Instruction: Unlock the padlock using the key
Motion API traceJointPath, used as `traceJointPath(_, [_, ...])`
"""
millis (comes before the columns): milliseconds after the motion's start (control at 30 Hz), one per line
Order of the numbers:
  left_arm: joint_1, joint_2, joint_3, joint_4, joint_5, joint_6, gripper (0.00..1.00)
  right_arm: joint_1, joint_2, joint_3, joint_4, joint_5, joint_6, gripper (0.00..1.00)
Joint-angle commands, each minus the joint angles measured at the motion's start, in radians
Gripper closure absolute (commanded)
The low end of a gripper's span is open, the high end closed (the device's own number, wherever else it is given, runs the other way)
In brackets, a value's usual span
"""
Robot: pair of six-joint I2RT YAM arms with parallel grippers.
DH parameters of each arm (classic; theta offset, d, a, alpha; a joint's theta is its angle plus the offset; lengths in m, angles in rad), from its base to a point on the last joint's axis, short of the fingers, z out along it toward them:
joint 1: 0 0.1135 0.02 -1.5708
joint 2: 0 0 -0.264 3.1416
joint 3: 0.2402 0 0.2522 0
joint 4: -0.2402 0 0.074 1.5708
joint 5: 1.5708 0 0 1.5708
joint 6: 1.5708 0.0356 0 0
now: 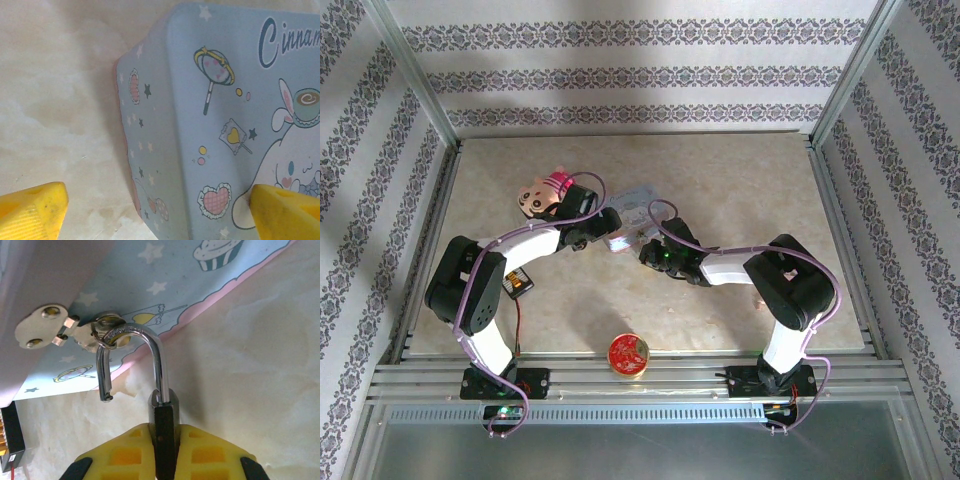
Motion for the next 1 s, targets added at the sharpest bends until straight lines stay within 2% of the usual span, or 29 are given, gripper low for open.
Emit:
traceJointPath(0, [0.024, 0.032, -0.035, -0.080, -0.009, 0.002, 0.00, -0.021, -0.027, -0.026, 0.021, 0.009, 0.029, 1.00])
traceJointPath(967, [0.046, 0.038, -0.045, -0.106, 0.030, 0.091, 0.01, -0.032, 0.039, -0.054, 0.227, -0.029, 0.139, 1.00])
